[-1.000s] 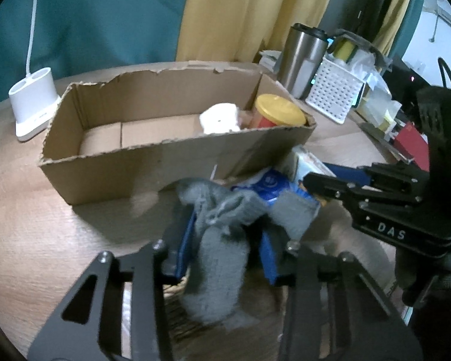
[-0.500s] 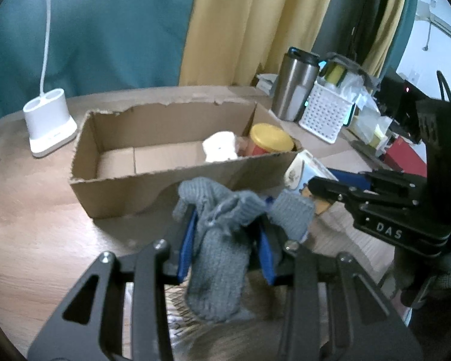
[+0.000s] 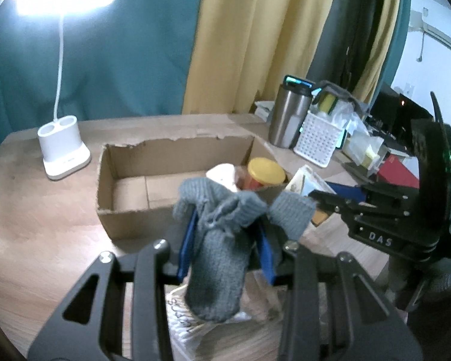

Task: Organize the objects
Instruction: 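Carry the gloves and the white packet into the box and open both grippers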

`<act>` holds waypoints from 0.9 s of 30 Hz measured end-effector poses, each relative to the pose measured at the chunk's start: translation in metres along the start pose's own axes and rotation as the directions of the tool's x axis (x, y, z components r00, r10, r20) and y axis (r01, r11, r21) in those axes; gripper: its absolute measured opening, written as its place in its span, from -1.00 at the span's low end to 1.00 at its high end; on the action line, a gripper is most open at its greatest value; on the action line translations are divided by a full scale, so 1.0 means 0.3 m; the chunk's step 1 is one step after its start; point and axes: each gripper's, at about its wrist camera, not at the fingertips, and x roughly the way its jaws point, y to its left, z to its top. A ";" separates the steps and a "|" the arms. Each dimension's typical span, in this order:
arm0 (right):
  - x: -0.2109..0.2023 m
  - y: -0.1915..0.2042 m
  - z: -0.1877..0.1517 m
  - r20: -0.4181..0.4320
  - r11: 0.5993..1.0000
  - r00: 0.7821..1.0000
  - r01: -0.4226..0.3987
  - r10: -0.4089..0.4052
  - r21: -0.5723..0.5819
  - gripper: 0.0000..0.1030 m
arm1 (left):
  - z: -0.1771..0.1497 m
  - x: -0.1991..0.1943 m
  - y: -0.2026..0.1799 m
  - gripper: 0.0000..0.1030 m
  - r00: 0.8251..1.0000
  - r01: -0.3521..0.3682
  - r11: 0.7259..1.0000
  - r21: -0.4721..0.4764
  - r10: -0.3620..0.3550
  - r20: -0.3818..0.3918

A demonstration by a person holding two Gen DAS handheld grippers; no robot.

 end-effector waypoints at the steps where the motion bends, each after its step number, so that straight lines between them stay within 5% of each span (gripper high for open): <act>1: -0.004 0.002 0.003 0.003 1.000 1.000 0.001 -0.001 -0.001 -0.50 | 0.005 -0.007 0.005 -0.26 1.000 -0.001 1.000 -0.002 0.001 0.009; 27: -0.023 -0.008 0.085 0.062 1.000 0.998 0.010 -0.009 -0.016 -0.50 | 0.105 0.005 0.063 -0.26 0.998 -0.034 0.999 -0.009 0.034 0.059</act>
